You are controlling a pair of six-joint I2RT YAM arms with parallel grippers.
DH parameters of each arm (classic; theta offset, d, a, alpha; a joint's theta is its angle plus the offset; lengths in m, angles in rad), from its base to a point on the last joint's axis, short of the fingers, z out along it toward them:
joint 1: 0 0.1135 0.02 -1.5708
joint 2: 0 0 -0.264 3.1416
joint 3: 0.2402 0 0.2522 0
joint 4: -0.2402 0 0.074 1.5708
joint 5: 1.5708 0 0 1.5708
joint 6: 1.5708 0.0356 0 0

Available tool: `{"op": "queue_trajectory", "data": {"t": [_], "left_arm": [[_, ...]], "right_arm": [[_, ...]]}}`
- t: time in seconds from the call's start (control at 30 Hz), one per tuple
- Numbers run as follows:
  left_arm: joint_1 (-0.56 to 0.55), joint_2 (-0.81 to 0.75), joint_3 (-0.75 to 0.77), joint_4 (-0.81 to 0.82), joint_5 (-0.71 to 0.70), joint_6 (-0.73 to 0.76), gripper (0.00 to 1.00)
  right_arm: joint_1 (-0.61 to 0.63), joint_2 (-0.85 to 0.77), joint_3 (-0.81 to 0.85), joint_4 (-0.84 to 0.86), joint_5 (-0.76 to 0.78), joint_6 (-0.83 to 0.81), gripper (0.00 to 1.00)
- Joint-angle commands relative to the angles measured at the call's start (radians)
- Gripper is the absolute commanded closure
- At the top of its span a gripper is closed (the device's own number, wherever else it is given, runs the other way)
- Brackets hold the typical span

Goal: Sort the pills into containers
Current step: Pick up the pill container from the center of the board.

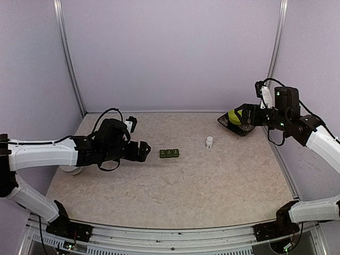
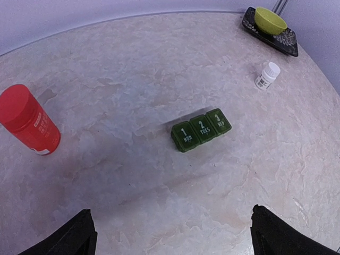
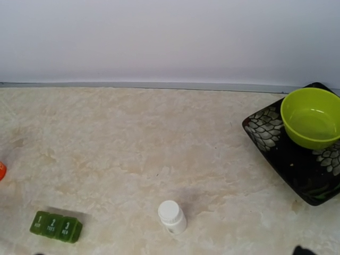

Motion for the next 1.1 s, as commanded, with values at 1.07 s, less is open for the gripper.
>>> {"op": "queue_trajectory", "data": {"t": [1.07], "left_arm": [[0.101,0.589,0.422,0.158,0.255,0.220,0.01]], "right_arm": [[0.003,0.003,-0.098,0.011,-0.056,0.043,0.00]]}}
